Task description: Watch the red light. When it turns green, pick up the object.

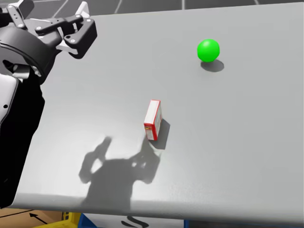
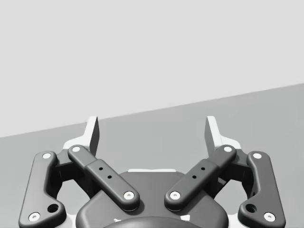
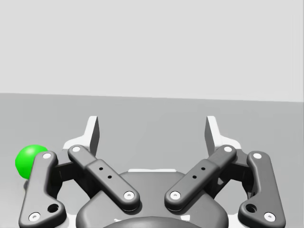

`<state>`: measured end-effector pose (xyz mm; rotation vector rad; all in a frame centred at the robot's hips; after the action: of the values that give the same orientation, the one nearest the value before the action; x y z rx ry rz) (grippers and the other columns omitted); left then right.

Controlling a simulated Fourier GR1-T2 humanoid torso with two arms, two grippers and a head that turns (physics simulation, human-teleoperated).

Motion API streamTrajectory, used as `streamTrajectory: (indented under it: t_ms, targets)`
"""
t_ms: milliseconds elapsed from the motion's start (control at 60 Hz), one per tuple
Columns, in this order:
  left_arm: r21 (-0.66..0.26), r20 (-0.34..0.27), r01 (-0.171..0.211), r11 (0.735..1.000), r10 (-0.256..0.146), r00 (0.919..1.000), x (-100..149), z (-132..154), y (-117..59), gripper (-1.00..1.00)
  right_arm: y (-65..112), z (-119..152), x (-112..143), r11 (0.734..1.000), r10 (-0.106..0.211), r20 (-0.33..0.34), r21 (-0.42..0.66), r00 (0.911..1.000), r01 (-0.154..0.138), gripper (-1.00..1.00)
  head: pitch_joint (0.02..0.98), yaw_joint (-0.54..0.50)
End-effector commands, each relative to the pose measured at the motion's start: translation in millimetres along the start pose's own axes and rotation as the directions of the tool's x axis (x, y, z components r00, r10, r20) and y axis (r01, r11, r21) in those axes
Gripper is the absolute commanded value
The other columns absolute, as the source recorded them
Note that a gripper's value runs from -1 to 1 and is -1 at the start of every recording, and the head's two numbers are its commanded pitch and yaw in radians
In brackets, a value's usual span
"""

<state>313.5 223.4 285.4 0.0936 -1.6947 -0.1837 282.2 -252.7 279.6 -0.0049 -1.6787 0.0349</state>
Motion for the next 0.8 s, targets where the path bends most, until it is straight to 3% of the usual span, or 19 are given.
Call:
streamTrajectory:
  t_ms: [17,117,433,650,800]
  targets:
    - [-0.113,-0.013,-0.031,0.993,0.030,0.9995,10,27,-21.4,-1.00,0.4,0,-1,1.000,0.001,-0.003,-0.002,1.0000,-0.001,-1.00,0.850,0.14]
    - [-0.162,-0.082,-0.046,0.986,0.033,0.9961,13,48,-31.0,-1.00,0.0,0,-1,1.000,0.002,-0.001,-0.004,1.0000,-0.002,-1.00,0.851,0.13]
    - [-0.263,-0.130,-0.028,0.965,-0.007,0.9915,11,108,-61.1,-1.00,-2.2,1,1,1.000,0.007,0.007,-0.010,0.9999,-0.007,-1.00,0.848,0.12]
    - [-0.292,-0.213,-0.060,0.955,-0.004,0.9770,-22,127,-70.3,-1.00,-3.7,1,1,1.000,0.012,0.011,-0.013,0.9999,-0.012,-1.00,0.852,0.12]
    - [-0.305,-0.284,-0.106,0.946,0.016,0.9587,-57,135,-74.8,-1.00,-3.3,0,1,1.000,0.011,0.011,-0.011,0.9999,-0.011,-1.00,0.854,0.13]
